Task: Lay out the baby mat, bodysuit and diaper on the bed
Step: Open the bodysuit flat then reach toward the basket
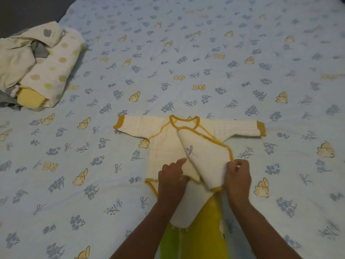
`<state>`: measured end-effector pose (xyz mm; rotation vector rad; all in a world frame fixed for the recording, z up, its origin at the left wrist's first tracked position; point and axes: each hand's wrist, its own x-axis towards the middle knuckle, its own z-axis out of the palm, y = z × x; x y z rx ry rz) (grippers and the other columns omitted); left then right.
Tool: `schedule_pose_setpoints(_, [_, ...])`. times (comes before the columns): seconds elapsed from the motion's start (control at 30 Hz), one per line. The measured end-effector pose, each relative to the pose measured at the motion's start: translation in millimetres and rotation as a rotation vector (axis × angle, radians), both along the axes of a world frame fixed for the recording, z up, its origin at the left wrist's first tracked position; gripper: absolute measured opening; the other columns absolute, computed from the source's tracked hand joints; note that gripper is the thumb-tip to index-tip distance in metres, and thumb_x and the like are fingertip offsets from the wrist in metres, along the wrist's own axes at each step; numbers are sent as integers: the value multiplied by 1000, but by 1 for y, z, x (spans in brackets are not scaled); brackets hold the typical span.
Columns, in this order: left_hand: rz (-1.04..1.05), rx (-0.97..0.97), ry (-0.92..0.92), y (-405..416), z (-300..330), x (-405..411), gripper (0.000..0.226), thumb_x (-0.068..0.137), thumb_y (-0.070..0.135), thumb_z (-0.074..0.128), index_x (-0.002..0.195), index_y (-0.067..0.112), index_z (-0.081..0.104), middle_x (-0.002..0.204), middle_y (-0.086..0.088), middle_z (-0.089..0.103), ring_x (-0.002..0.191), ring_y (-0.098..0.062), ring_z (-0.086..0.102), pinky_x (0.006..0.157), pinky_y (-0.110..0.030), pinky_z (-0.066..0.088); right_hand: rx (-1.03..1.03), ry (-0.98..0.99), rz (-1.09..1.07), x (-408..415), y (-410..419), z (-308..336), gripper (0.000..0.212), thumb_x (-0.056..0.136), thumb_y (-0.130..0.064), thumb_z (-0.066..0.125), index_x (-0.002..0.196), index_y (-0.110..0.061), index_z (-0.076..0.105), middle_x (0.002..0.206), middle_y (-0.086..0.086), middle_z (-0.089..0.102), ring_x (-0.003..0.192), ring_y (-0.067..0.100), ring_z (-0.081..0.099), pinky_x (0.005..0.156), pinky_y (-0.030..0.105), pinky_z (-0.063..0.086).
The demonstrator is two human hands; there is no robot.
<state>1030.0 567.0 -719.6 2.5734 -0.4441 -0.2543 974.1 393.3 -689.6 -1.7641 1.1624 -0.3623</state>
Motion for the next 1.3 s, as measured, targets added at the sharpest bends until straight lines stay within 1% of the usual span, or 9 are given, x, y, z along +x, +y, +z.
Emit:
schedule_pose_setpoints(0.1, [199, -251, 66, 6, 13, 11, 9, 92, 28, 62, 93, 21, 68, 84, 4, 63, 81, -15, 55, 71, -29, 39, -22, 25, -49, -7, -30, 7, 10, 90, -21, 46, 95, -14, 50, 74, -3, 53, 69, 20, 51, 56, 32, 33])
schedule_pose_setpoints(0.23, [653, -443, 38, 42, 31, 43, 24, 93, 33, 62, 79, 14, 58, 71, 0, 58, 69, -21, 55, 61, -32, 39, -11, 106, -105, -18, -59, 8, 12, 90, -25, 45, 95, -15, 50, 86, 10, 59, 79, 31, 56, 73, 44, 49])
schedule_pose_setpoints(0.5, [1135, -489, 333, 119, 14, 79, 32, 91, 28, 64, 66, 11, 53, 76, -10, 57, 80, -28, 57, 84, -48, 52, -37, 277, -213, -34, -92, -15, 19, 94, -25, 43, 99, -9, 51, 89, 14, 55, 83, 31, 52, 76, 41, 44])
schedule_pose_setpoints(0.67, [1078, -362, 415, 121, 8, 74, 30, 86, 20, 69, 63, 6, 55, 68, -11, 57, 80, -34, 60, 73, -37, 46, 66, 463, -77, -40, -98, -27, 27, 87, -17, 53, 97, 6, 64, 87, 24, 66, 83, 38, 62, 78, 41, 51])
schedule_pose_setpoints(0.73, [1088, -283, 370, 114, 18, 74, 26, 78, 17, 73, 91, -3, 63, 95, -22, 63, 99, -42, 60, 81, -43, 50, 85, 507, -16, -33, -95, -15, 37, 81, -22, 58, 107, 5, 60, 102, 27, 65, 95, 42, 62, 87, 47, 52])
schedule_pose_setpoints(0.8, [1031, -145, 314, 102, 41, 74, 56, 75, 19, 74, 124, 0, 53, 127, -26, 51, 119, -46, 48, 94, -52, 46, 16, 551, 16, -23, -91, 6, 54, 82, -30, 62, 124, 0, 49, 122, 26, 55, 112, 46, 53, 93, 52, 45])
schedule_pose_setpoints(0.9, [712, 50, 204, 82, 87, 74, 66, 82, 32, 71, 139, 11, 46, 141, -22, 42, 129, -45, 40, 101, -54, 40, -145, 487, 158, -9, -85, 50, 63, 85, -36, 61, 138, -8, 41, 135, 23, 48, 122, 45, 46, 97, 52, 40])
schedule_pose_setpoints(1.07, [281, 2, 261, 43, 189, 77, 55, 96, 43, 54, 143, 14, 48, 144, -13, 52, 131, -29, 51, 107, -39, 41, -59, 299, 469, 11, -83, 158, 53, 94, -39, 55, 139, -13, 48, 143, 14, 50, 126, 29, 51, 102, 35, 38])
schedule_pose_setpoints(1.3, [45, -68, 69, -13, 385, 53, 48, 98, 45, 50, 139, 20, 53, 141, -4, 58, 126, -22, 55, 100, -30, 41, -186, 150, 611, -12, -99, 363, 58, 93, -54, 47, 142, -22, 47, 150, -1, 45, 134, 19, 45, 105, 30, 33])
